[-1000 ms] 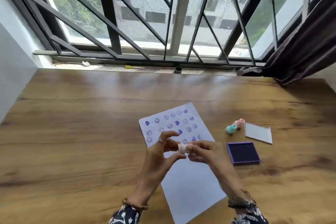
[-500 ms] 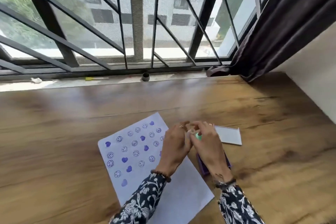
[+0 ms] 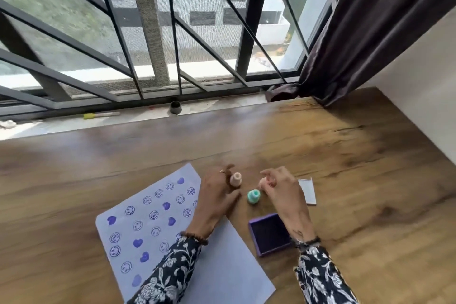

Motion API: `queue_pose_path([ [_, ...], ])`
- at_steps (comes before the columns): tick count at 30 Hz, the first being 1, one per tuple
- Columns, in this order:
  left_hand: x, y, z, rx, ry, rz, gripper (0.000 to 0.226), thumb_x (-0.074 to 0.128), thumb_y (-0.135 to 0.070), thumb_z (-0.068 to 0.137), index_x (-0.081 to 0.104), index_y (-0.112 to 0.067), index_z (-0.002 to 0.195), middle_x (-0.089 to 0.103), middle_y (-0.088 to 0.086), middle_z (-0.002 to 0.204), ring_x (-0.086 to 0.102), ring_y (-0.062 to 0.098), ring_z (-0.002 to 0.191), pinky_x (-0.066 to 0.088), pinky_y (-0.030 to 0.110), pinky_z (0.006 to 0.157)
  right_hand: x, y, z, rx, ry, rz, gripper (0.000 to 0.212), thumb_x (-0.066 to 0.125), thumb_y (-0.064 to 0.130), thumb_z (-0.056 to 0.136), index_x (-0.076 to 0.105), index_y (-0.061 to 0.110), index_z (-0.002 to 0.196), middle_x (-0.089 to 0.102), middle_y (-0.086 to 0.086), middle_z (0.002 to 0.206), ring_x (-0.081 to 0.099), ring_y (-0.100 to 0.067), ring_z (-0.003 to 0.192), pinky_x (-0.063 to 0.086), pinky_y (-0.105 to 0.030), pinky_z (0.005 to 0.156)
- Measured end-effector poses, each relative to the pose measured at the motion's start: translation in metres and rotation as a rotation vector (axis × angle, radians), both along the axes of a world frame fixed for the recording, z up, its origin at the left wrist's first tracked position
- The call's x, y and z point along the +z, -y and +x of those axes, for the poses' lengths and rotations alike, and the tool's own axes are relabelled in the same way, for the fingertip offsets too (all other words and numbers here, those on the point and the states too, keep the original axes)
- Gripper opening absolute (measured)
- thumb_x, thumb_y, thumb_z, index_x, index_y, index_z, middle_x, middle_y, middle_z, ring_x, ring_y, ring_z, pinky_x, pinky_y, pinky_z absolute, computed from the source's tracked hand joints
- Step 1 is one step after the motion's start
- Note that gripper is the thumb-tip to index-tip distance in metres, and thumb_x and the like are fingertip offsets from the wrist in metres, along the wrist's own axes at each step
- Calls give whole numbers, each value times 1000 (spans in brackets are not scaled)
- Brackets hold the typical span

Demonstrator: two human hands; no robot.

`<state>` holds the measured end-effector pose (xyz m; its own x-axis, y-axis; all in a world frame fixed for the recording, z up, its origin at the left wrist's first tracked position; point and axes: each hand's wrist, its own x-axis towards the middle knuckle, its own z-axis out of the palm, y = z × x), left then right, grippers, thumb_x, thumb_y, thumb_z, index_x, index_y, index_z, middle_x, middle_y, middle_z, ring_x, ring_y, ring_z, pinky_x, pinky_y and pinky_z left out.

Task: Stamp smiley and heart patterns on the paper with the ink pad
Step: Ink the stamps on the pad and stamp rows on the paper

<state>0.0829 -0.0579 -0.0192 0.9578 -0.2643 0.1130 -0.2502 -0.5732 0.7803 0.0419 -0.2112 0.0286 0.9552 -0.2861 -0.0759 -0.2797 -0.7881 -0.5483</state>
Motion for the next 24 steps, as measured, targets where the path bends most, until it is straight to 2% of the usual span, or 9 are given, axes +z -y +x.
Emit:
queue_pose_path([
  [1, 4, -3, -4, 20, 2, -28, 52, 76, -15, 70, 53, -14, 117, 62, 8, 113, 52, 24, 108, 38, 33, 92, 0, -1, 0, -8, 8, -6, 17, 57, 19, 88, 66, 21, 102, 61, 1, 101, 61, -17, 88, 49, -31, 74],
  [3, 16, -8, -16, 104, 48, -103, 49, 76, -20, 73, 53, -20, 116, 61, 2, 112, 50, 13, 106, 36, 19, 92, 4, -2, -6, -103, 91, 91, 10, 64, 20, 84, 68, 21, 93, 67, 1, 93, 63, -17, 84, 50, -31, 74],
  [5, 32, -12, -33, 126, 27, -255, 41, 76, -25, 74, 56, -27, 110, 63, -8, 109, 52, 1, 101, 35, 7, 87, 17, -5, -16, -268, 155, 465, 12, 75, 26, 75, 71, 24, 86, 73, 2, 83, 68, -14, 79, 53, -26, 68],
  [8, 54, -11, -54, 5, -158, -520, 47, 76, -31, 68, 60, -25, 112, 66, -7, 109, 62, 5, 96, 48, 15, 82, 34, -16, -38, -293, 73, 1107, 30, 75, 36, 64, 74, 18, 89, 77, -3, 85, 71, -12, 79, 54, -15, 64],
  [11, 68, -8, -66, -18, -190, -602, 41, 75, -24, 66, 65, -23, 106, 70, -1, 99, 66, 7, 85, 51, 15, 73, 40, -28, -55, -238, -27, 1378, 34, 74, 34, 63, 75, 13, 90, 76, -4, 84, 70, -9, 76, 55, -14, 64],
  [14, 76, -7, -75, 2, -155, -623, 30, 77, -14, 67, 69, -18, 96, 69, 2, 90, 65, 10, 77, 49, 14, 69, 42, -34, -64, -279, -43, 1532, 31, 72, 29, 67, 74, 8, 91, 75, -5, 82, 69, -8, 72, 55, -14, 61],
  [17, 78, -9, -82, -4, -118, -648, 26, 77, -8, 67, 71, -15, 92, 68, 1, 88, 64, 10, 74, 48, 13, 69, 44, -36, -71, -288, -32, 1566, 29, 70, 28, 71, 75, 9, 91, 76, -6, 83, 69, -7, 70, 55, -13, 59],
  [21, 77, -14, -87, -41, -66, -632, 28, 76, -15, 67, 71, -16, 94, 67, -2, 86, 64, 10, 75, 49, 15, 71, 47, -41, -77, -300, -33, 1574, 26, 69, 31, 70, 77, 10, 83, 75, -2, 74, 68, -5, 63, 54, -12, 56],
  [24, 71, -20, -89, -103, -27, -601, 31, 74, -18, 68, 70, -17, 98, 66, -11, 86, 64, 13, 78, 51, 20, 74, 42, -43, -81, -461, -71, 1621, 21, 67, 27, 68, 78, 9, 71, 73, -4, 64, 65, -5, 50, 53, -12, 47],
])
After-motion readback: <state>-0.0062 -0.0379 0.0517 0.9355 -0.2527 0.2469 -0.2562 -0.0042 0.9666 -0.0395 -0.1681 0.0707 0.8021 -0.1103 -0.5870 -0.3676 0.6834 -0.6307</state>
